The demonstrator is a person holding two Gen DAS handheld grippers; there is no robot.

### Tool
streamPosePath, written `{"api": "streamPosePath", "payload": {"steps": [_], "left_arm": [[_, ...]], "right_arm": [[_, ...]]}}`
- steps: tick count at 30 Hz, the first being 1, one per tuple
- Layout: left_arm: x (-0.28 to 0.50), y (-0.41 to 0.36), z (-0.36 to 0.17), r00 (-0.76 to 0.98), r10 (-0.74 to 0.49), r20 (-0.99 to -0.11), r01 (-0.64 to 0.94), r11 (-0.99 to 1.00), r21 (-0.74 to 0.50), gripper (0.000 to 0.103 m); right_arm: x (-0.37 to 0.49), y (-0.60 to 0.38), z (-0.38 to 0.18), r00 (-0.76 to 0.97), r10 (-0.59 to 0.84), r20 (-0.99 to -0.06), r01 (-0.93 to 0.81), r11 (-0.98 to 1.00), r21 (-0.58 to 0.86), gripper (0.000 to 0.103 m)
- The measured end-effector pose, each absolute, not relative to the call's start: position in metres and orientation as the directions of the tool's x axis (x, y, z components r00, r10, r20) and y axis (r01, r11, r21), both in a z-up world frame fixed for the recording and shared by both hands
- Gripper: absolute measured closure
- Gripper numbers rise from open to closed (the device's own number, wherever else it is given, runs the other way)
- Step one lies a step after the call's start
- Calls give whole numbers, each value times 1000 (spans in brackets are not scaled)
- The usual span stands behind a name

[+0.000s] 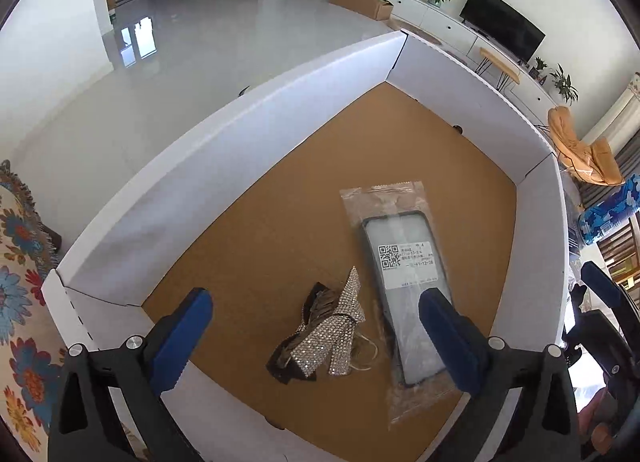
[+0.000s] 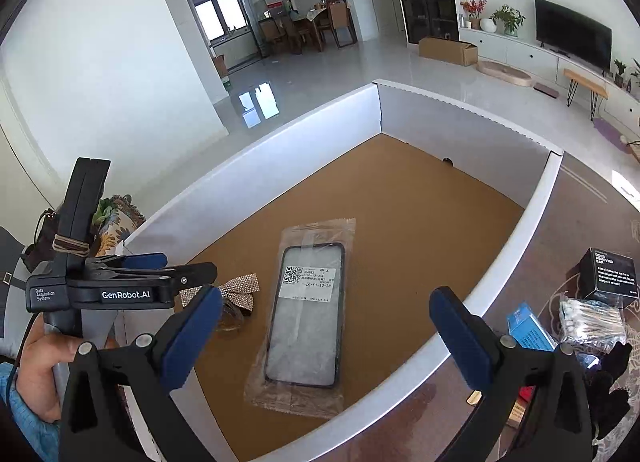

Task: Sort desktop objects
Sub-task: 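Lower and release the bow from left gripper while right releases phone case in box, then bring both grippers back over the remaining objects on the table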

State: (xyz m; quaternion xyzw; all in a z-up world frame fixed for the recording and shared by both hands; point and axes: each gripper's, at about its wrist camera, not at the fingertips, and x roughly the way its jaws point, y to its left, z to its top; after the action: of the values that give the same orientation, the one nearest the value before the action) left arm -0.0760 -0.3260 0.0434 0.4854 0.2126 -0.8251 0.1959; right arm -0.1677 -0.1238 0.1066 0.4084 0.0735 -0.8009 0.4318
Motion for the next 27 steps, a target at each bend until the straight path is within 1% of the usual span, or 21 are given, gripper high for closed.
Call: {"api": "streamPosePath", "payload": {"steps": [4, 6, 9, 11, 13, 17, 20, 22, 24, 25, 27], "left_arm": [[-66, -288, 70, -510, -163, -845, 480, -868, -122, 0], [-59, -258, 83, -554, -163, -817, 451, -883, -130, 0], [-49, -197, 99, -628, -107, -771, 358, -919, -164, 0], [-46, -146, 103, -670, -46, -741, 264, -948, -180, 0], [-45, -97, 98, -684, 23, -729, 168, -968, -188, 0], [-55, -13, 62, -630, 155, -761, 13, -978, -210, 0], [-65, 27, 22, -559, 183, -808, -38, -980, -196, 0], [-69, 37, -3, -515, 183, -837, -33, -980, -194, 0], [-71, 38, -23, -480, 149, -865, 3, -985, -171, 0], [-74, 34, -30, -462, 142, -875, 23, -985, -172, 0], [-75, 30, -29, -479, 109, -871, 46, -988, -149, 0]], "right_arm": [[-160, -74, 111, -351, -653, -671, 731, -639, 240, 0], [-156, -44, 106, -394, -643, -657, 716, -663, 219, 0], [-149, 11, 91, -460, -604, -651, 677, -713, 183, 0], [-143, 53, 80, -506, -563, -654, 639, -753, 154, 0], [-138, 97, 65, -542, -510, -669, 591, -796, 128, 0], [-132, 177, 39, -585, -375, -719, 474, -877, 72, 0], [-129, 224, 17, -577, -277, -769, 396, -918, 34, 0], [-126, 245, 4, -565, -241, -789, 361, -932, 27, 0], [-126, 260, -5, -554, -222, -802, 335, -942, 29, 0], [-127, 265, -10, -549, -215, -808, 323, -946, 33, 0], [-125, 269, -15, -550, -207, -809, 307, -951, 34, 0]]}}
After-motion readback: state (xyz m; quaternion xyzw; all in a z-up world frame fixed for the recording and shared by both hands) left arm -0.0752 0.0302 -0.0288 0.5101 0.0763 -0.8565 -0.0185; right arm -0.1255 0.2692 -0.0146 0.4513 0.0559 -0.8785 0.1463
